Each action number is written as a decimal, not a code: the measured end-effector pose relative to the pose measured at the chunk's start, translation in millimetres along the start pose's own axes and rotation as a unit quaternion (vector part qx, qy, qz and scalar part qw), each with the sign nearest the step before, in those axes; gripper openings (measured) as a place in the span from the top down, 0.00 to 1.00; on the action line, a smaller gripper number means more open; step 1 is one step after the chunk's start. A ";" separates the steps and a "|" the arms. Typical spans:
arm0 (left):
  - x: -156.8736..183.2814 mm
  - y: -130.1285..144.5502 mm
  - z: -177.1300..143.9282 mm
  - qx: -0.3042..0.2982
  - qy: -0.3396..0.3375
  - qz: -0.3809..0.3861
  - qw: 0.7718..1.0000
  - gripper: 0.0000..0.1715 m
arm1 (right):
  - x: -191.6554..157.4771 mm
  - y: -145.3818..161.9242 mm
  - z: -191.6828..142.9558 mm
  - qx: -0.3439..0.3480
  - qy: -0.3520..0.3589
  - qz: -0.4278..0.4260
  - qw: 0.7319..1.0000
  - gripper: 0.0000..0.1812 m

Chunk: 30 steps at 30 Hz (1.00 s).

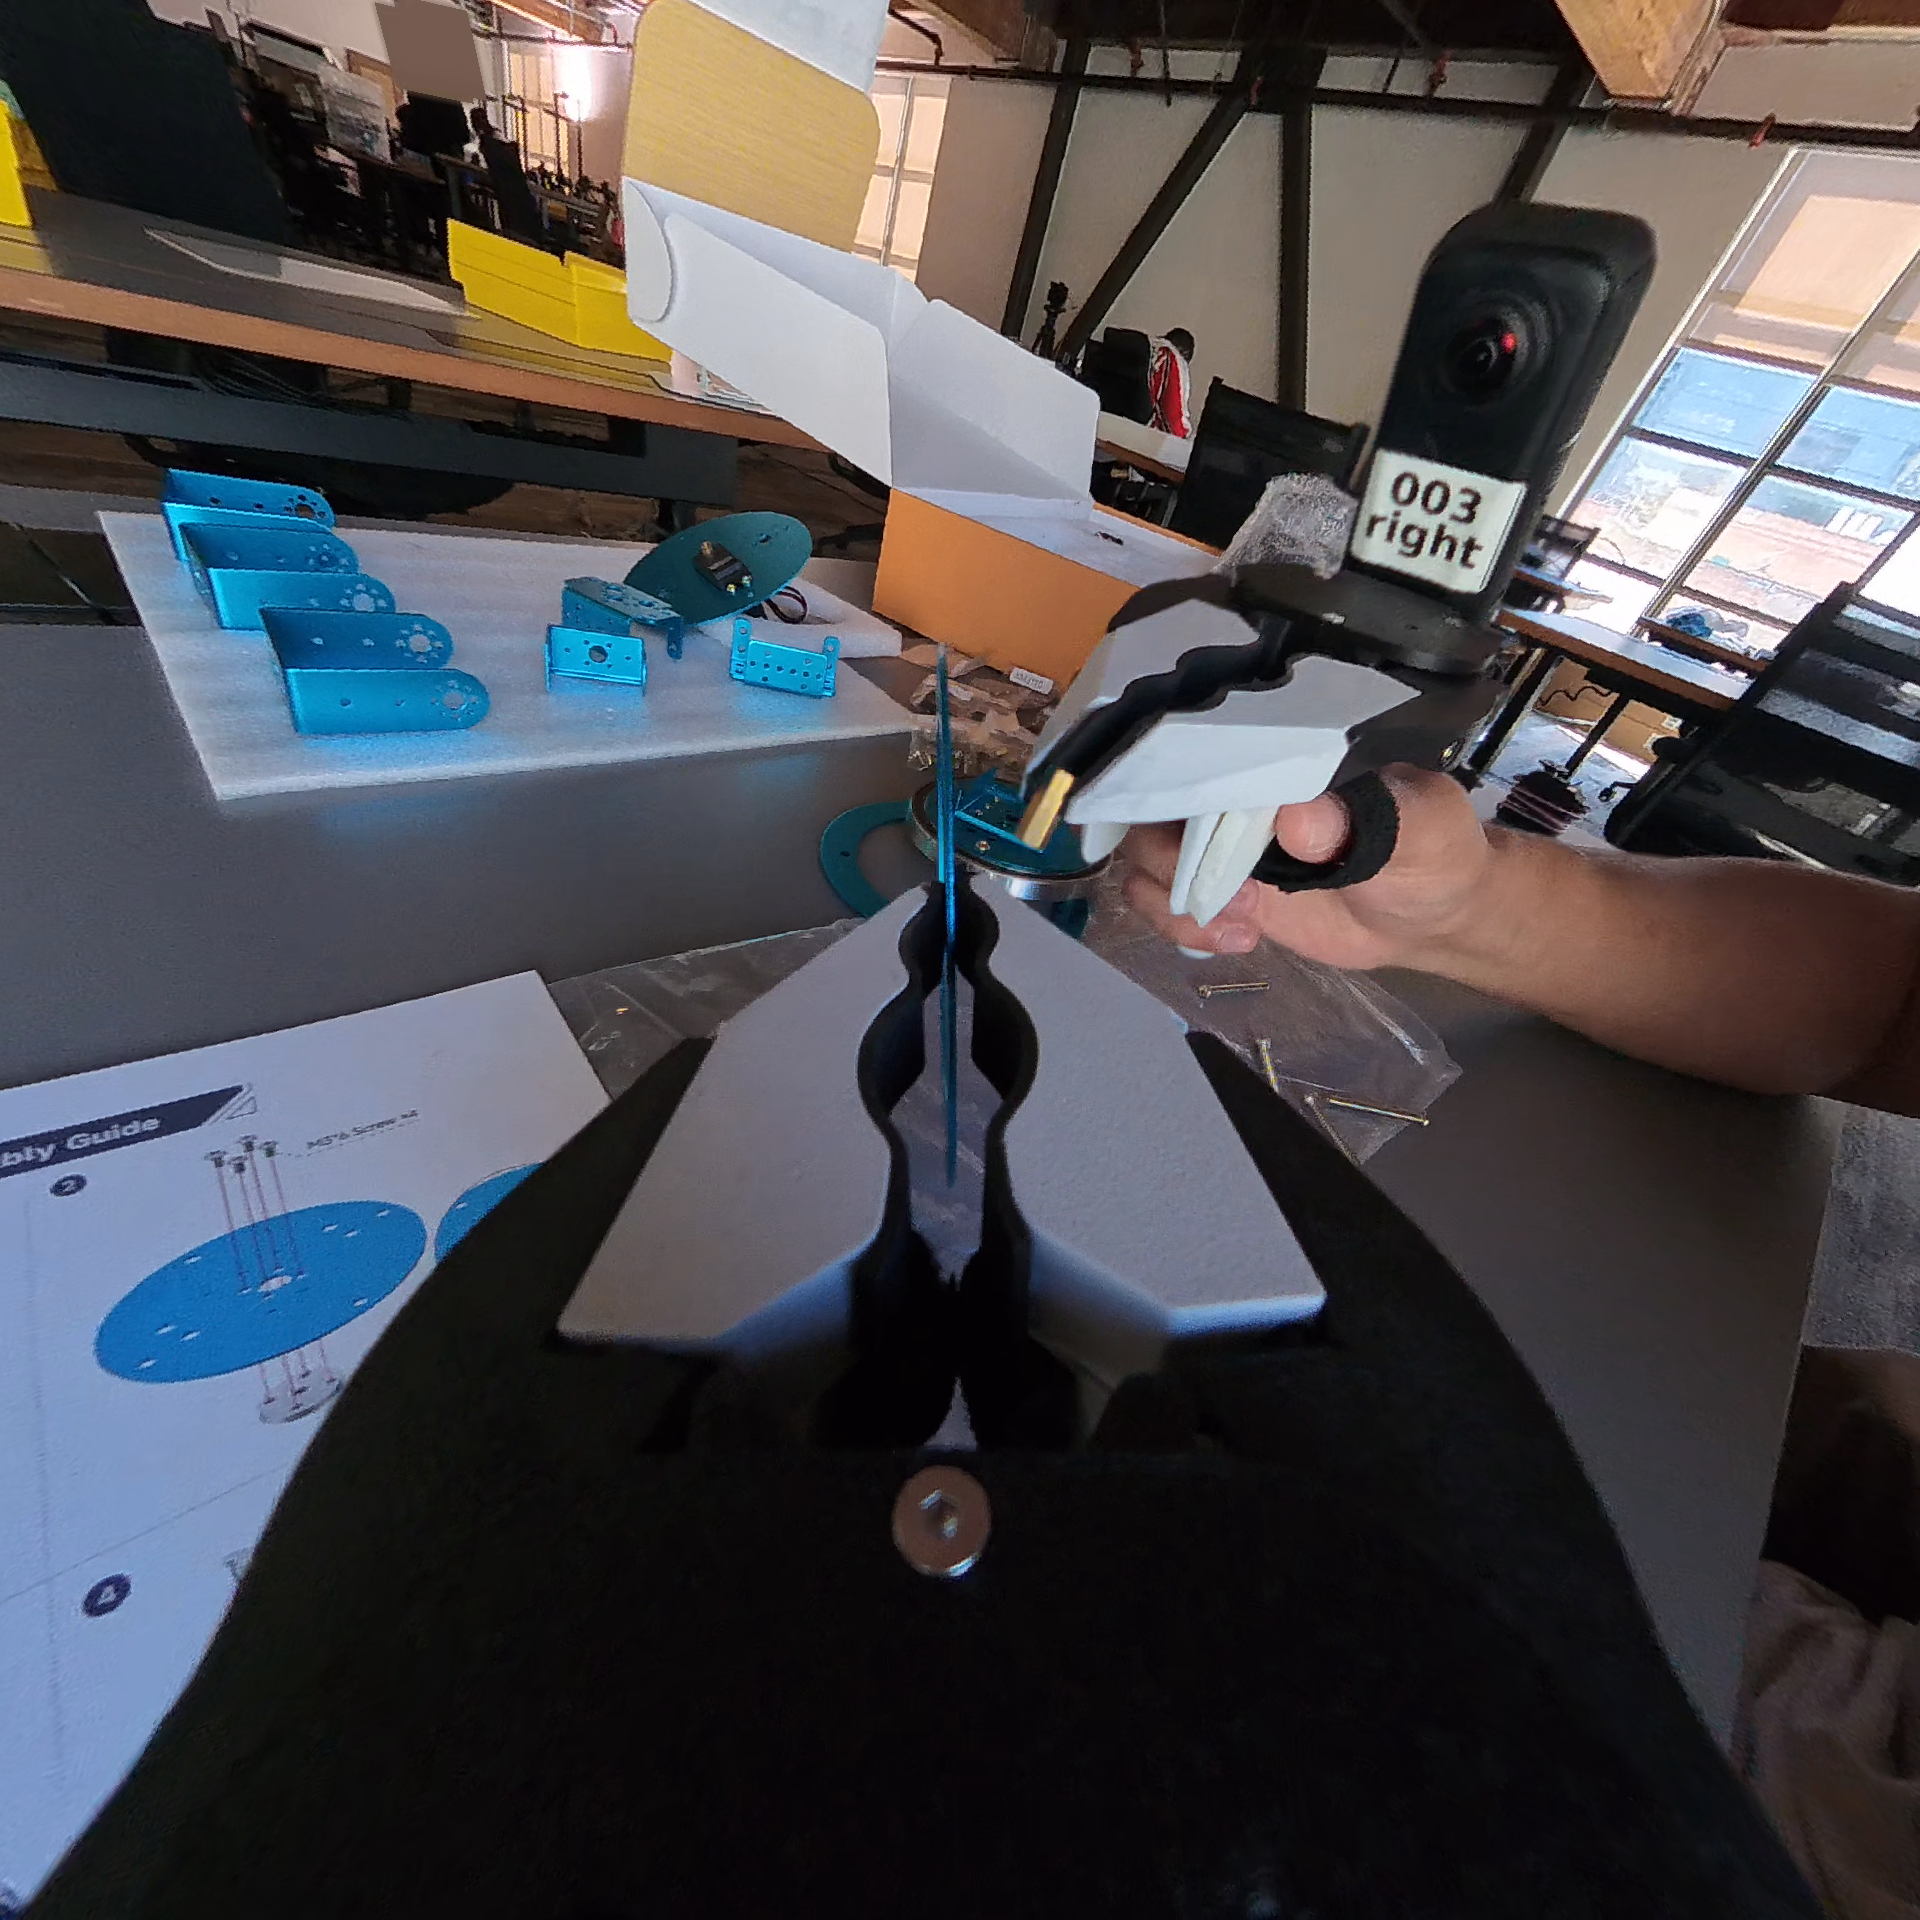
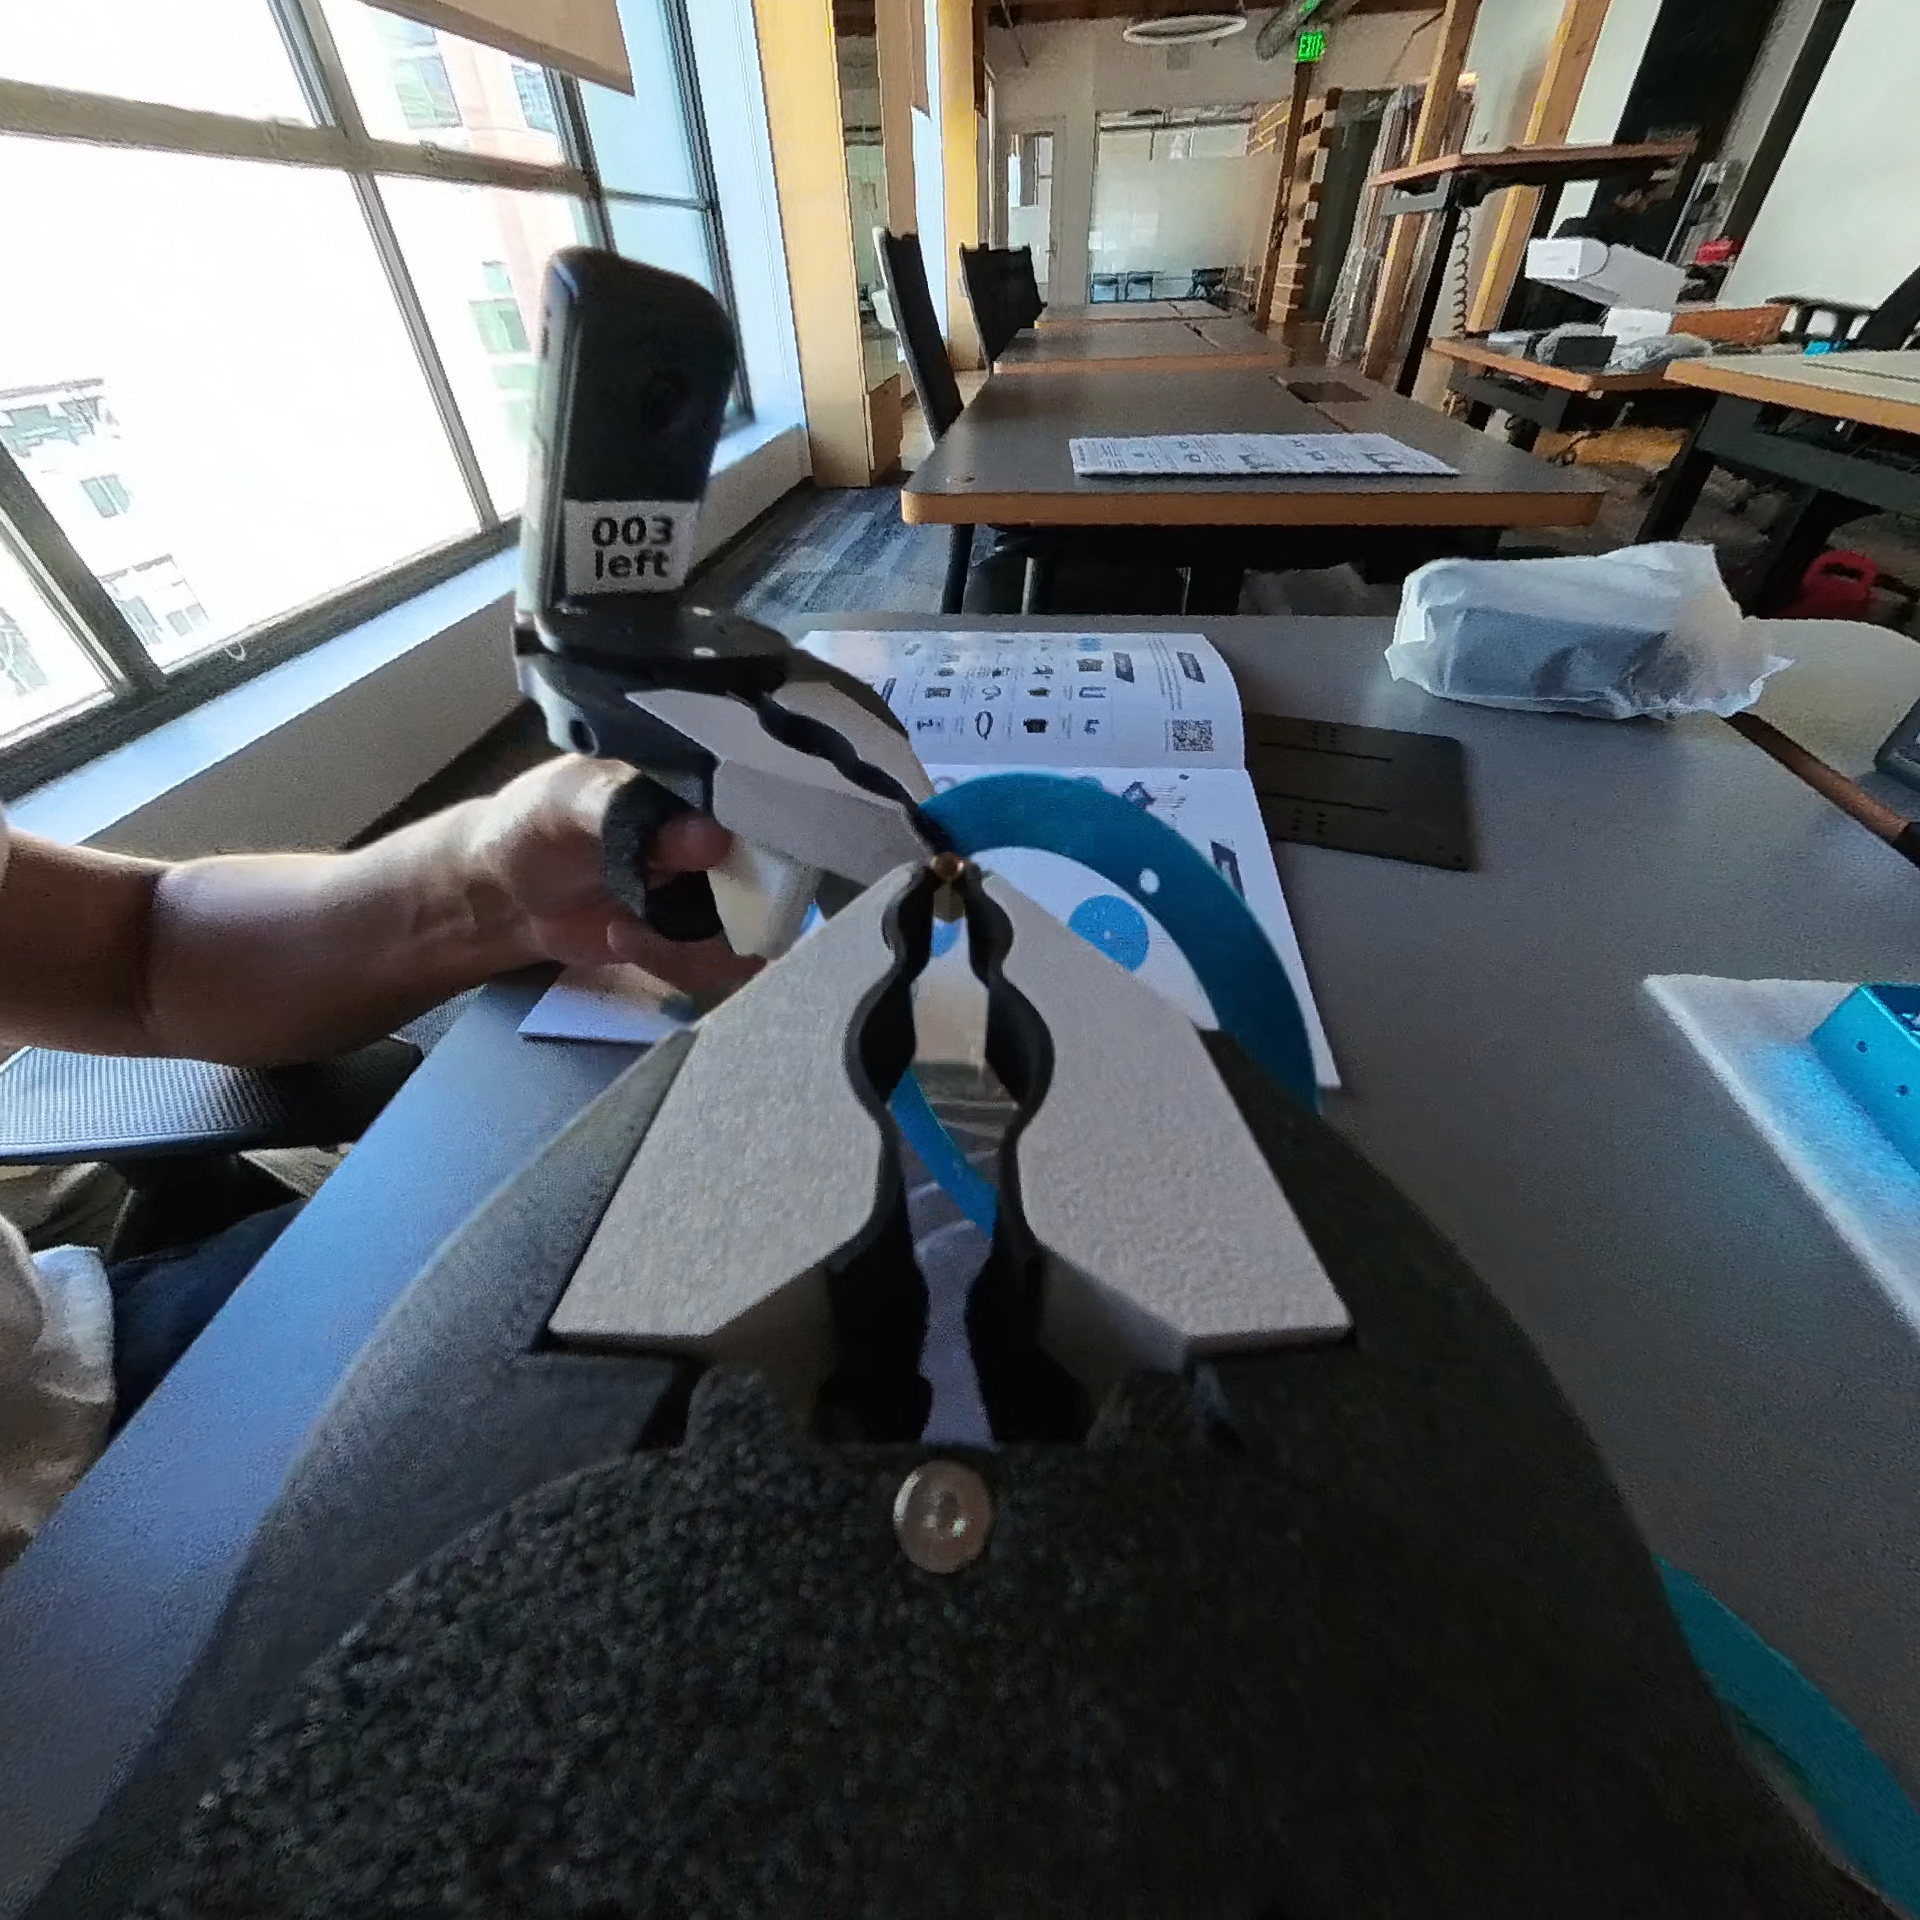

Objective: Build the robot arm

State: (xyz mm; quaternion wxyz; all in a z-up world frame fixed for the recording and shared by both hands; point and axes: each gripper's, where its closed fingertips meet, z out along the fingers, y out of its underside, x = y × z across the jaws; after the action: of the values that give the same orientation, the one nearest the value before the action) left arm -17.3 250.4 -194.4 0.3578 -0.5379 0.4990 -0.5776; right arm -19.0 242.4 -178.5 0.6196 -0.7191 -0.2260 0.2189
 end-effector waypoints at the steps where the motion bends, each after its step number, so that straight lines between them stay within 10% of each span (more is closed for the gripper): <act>1: -1.5 0.3 -0.4 0.000 0.000 -0.009 1.000 1.00 | 2.9 7.3 -4.6 -0.032 0.007 -0.009 0.999 0.97; 5: -9.5 -1.4 -3.5 0.006 -0.010 -0.027 1.000 1.00 | 1.9 62.8 -30.1 -0.204 -0.031 -0.023 0.978 0.97; 13: -6.4 3.2 -0.7 -0.009 -0.021 0.008 1.000 1.00 | 2.2 122.6 -64.5 -0.325 -0.067 0.014 0.943 0.97; 30: 4.2 9.3 2.2 -0.026 -0.008 0.037 0.999 1.00 | 42.9 88.0 -111.5 -0.318 -0.010 0.022 0.948 0.77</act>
State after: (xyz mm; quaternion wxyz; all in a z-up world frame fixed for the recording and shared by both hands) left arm -17.0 243.7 -202.4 0.3692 -0.5323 0.5305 -0.5467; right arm 86.5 168.2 -251.9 0.3511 -0.8815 -0.2744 0.1564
